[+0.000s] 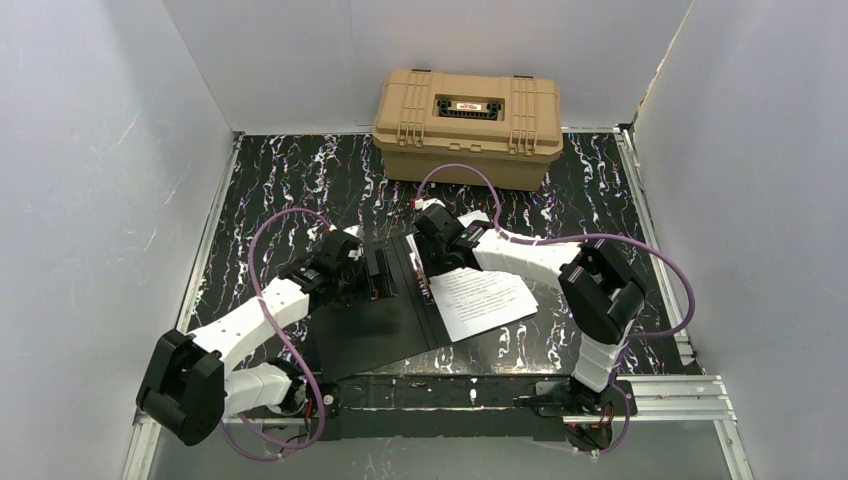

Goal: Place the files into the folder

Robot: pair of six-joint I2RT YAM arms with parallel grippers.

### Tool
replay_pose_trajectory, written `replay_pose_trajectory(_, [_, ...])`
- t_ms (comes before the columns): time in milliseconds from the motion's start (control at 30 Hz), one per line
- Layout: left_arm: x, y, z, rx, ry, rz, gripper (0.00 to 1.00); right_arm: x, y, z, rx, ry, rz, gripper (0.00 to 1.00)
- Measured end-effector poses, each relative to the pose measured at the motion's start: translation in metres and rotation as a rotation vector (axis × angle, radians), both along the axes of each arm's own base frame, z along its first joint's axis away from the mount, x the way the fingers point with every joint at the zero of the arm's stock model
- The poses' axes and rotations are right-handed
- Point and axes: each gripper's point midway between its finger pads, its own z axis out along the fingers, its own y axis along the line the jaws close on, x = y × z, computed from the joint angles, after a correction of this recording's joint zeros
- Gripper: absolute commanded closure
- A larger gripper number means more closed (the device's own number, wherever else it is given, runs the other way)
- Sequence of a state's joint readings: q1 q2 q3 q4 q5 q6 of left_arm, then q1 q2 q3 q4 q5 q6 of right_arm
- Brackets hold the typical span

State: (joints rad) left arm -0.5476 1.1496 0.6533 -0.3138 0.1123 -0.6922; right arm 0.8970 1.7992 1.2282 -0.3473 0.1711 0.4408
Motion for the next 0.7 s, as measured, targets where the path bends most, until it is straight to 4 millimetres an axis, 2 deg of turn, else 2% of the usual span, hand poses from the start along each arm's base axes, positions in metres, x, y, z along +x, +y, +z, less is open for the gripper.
replay_pose_trajectory(133, [-0.001,0.001,-0.006,0.007,0.012,0.0,0.04,0.004,-0.01,0.003,-0.02,-0.026,-0.028,0.56])
replay_pose_trajectory(333, [-0.002,0.001,-0.013,0.014,0.023,0.0,0.04,0.017,-0.048,0.018,-0.027,-0.055,-0.106,0.54])
replay_pose_trajectory(500, [-0.003,0.002,-0.021,0.029,0.046,0.0,0.05,0.037,-0.099,0.028,-0.029,-0.079,-0.217,0.54])
replay_pose_trajectory(700, [-0.003,0.002,-0.026,0.037,0.061,0.001,0.06,0.053,-0.163,0.019,-0.082,-0.064,-0.366,0.61])
